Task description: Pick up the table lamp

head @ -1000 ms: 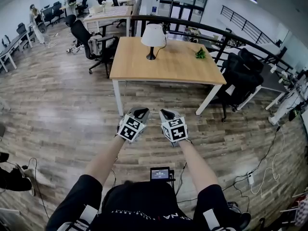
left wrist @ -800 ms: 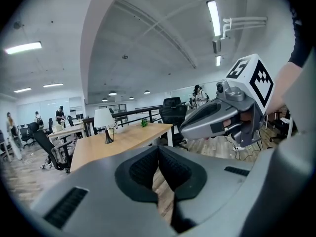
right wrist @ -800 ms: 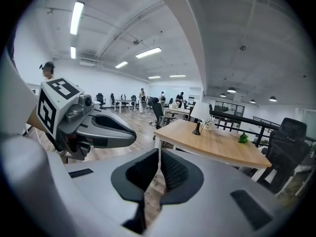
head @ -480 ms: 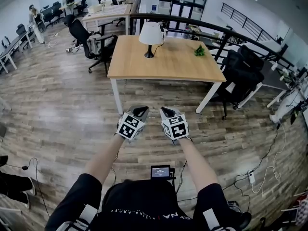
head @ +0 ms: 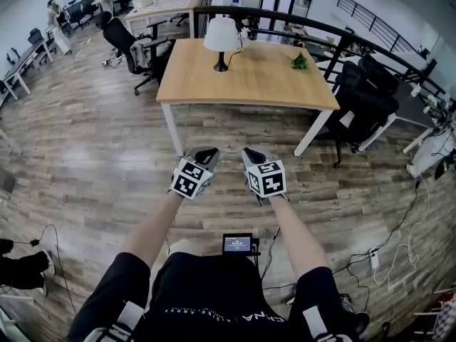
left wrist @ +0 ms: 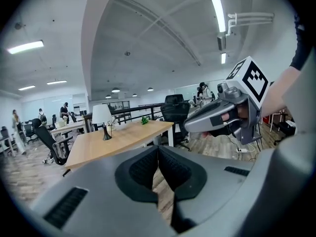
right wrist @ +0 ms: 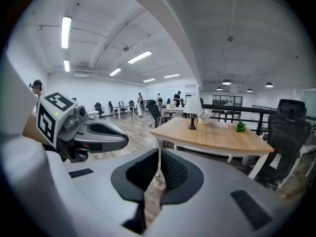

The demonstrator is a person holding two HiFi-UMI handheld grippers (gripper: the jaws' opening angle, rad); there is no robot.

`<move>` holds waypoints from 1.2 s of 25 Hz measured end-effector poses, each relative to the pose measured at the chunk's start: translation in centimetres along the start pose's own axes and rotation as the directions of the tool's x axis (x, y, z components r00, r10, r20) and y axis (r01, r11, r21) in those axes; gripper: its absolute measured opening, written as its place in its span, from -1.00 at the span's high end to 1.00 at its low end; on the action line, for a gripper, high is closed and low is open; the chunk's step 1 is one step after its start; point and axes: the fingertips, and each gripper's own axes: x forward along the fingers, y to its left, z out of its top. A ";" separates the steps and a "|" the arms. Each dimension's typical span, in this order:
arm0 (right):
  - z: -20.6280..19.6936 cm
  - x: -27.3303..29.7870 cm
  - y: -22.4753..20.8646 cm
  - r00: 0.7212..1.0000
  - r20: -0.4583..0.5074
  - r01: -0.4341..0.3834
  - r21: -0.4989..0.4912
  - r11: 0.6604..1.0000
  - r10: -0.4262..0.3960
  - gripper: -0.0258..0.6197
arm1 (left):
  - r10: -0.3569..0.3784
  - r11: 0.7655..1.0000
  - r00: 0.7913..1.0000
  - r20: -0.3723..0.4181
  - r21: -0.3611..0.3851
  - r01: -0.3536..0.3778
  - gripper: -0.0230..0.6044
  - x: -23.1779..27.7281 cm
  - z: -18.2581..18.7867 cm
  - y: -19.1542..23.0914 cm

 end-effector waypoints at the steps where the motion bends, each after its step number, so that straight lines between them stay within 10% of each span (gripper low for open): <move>1: -0.1 0.0 -0.4 1.000 0.003 -0.005 0.006 1.000 0.005 0.80 | 0.005 1.000 1.000 -0.003 -0.006 -0.005 0.87 0.2 -0.2 -0.1; 12: -0.5 5.8 -3.8 0.999 -0.029 -0.015 0.056 0.998 0.017 0.81 | 0.003 1.000 0.999 -0.035 -0.024 -0.003 0.86 4.8 -2.3 4.0; 30: 6.3 24.3 -10.1 0.995 -0.092 0.057 0.100 0.993 -0.048 0.81 | -0.084 0.995 0.996 -0.031 -0.051 0.082 0.86 16.6 -2.3 22.6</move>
